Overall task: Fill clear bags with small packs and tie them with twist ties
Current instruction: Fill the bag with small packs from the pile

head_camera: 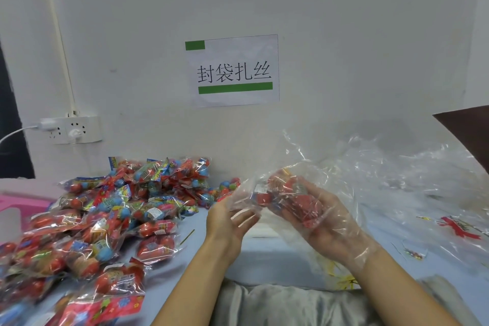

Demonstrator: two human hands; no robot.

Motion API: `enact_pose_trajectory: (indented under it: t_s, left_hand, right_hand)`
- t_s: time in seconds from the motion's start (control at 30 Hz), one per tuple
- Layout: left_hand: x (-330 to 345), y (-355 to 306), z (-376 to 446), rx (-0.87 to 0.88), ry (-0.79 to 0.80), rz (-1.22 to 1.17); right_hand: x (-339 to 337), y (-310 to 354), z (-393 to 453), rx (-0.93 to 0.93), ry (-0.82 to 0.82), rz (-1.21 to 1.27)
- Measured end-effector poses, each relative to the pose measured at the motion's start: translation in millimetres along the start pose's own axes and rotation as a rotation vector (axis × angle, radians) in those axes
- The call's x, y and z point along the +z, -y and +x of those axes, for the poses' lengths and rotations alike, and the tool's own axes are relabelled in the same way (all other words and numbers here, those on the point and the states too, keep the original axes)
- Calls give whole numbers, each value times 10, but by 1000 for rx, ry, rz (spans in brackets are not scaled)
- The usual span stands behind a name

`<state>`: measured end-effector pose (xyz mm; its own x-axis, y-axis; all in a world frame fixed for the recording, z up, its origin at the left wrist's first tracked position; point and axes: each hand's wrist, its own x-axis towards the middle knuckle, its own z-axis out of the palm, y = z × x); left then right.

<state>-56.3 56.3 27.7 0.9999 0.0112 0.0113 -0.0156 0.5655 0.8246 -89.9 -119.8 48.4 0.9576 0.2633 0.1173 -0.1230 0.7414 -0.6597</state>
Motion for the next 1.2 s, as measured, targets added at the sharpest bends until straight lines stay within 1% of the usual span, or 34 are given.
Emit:
enact_pose_trajectory:
  t_s: [0.07, 0.13, 0.2, 0.23, 0.33, 0.4, 0.47, 0.53, 0.7, 0.73, 0.8, 0.87, 0.9, 0.93, 0.97, 1.0, 1.07, 1.1, 1.13, 1.2]
  left_hand:
    - [-40, -40, -15, -103, 135, -60]
    - [-37, -52, -45, -175, 285, -39]
    - [-7, -53, -65, -197, 385, 12]
    - [11, -59, -77, -195, 410, 22]
    - [28, -87, -99, -234, 429, -24]
    - [3, -107, -113, -265, 424, -32]
    - [-28, -106, -110, -259, 420, 68]
    - [-34, -113, -115, -245, 400, 197]
    - [-72, -67, -66, -115, 385, 336]
    - [-83, -48, -47, -92, 368, 374]
    - [-89, -13, -11, 3, 298, 517]
    - [-104, 18, 58, 156, 123, 663]
    - [-107, 23, 76, 222, 36, 670]
    - [-99, 18, 79, 264, -7, 629]
    - [-84, 9, 77, 272, 4, 552]
    - [-68, -1, 72, 245, 57, 472]
    - [-24, 0, 39, 159, 200, 372]
    - [-3, 15, 15, 145, 258, 386]
    - [15, 34, -1, 171, 294, 447]
    - [30, 72, -9, 307, 298, 577]
  right_hand:
    - [-23, -8, 1, -16, -1, -42]
    - [-51, -23, 5, -2, 7, -64]
    - [-50, -27, -6, 39, 55, -79]
    - [-40, -31, -14, 54, 77, -107]
    - [12, -37, -64, 106, 177, -187]
    - [13, -60, -72, 146, 169, -313]
    - [-49, -69, -62, 230, 227, -354]
    - [-64, -62, -75, 254, 284, -373]
    - [-197, -80, -9, 254, 343, -658]
    - [-226, -77, 4, 250, 322, -693]
    - [-274, -88, 33, 224, 219, -741]
    - [-310, -100, 58, 165, 115, -768]
    - [-311, -110, 70, 129, 54, -802]
    - [-313, -123, 83, 85, -12, -845]
    - [-320, -124, 90, 45, -63, -868]
    - [-319, -140, 91, 20, -84, -856]
    - [-303, -166, 78, 7, -54, -812]
    - [-294, -168, 64, -15, -45, -806]
    - [-277, -168, 44, -39, -47, -821]
    - [-237, -162, -8, -79, -61, -895]
